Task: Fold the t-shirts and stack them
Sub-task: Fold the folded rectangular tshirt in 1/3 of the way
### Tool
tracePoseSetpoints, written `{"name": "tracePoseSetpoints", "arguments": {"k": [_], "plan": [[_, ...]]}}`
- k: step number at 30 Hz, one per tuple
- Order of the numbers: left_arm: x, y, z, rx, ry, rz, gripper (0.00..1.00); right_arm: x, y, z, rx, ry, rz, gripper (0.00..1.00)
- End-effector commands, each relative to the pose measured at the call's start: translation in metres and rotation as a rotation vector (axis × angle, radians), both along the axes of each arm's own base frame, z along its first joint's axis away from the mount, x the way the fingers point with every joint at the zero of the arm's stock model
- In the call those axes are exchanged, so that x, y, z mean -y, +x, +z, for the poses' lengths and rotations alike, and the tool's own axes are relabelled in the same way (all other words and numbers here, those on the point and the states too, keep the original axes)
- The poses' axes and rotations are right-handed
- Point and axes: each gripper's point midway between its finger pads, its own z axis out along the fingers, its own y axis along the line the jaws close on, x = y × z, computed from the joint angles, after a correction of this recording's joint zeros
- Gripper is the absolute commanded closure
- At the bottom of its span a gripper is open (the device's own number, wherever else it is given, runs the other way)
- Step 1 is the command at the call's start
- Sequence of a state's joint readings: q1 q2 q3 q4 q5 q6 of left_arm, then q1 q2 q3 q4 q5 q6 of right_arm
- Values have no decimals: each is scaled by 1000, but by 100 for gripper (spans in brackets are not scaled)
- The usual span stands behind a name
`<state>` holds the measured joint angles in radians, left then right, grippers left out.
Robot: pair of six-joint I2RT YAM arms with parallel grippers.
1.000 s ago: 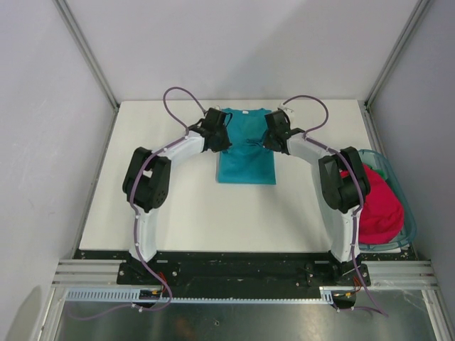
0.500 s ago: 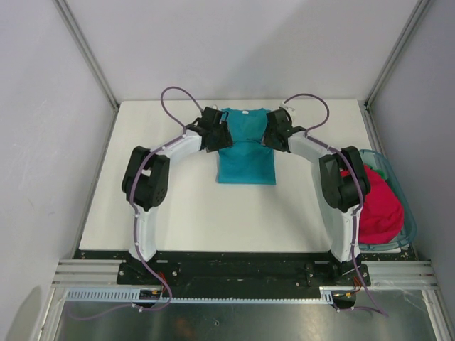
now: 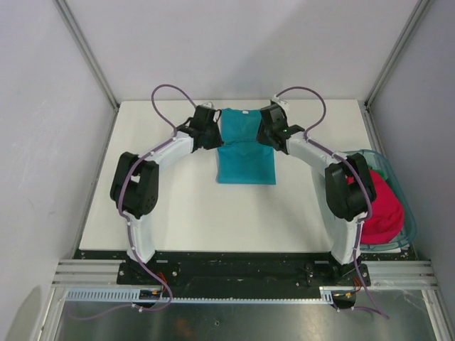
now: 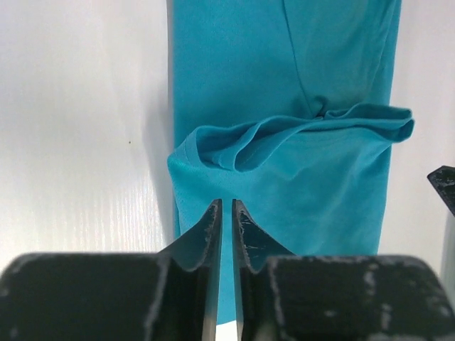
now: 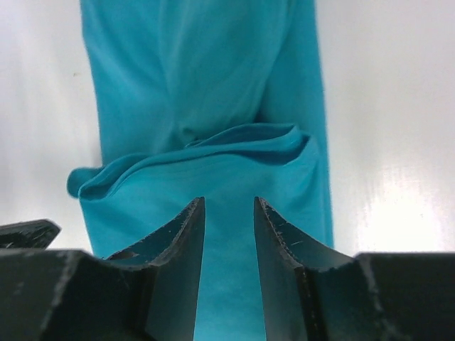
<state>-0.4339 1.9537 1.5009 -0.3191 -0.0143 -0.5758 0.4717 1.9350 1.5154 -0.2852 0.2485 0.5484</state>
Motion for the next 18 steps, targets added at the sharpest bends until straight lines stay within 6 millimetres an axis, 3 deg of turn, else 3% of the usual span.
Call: {"name": "tracePoseSetpoints", "arguments": {"k": [1,5,11,18], "plan": [[7,-6,2,-4,-25,-34,90,-22,0,3,22,12,63,63],[12,-1,-8,-19,-26,-47,95,-34,5,-13,2,14,101,64],[23,21,-17,-13,-28,-71,96,-46,27,-26,-4,-1,137,65],[26,62,-38,-2,-27,-64,94,-29,54,-56,-51,-13,82,65]]}}
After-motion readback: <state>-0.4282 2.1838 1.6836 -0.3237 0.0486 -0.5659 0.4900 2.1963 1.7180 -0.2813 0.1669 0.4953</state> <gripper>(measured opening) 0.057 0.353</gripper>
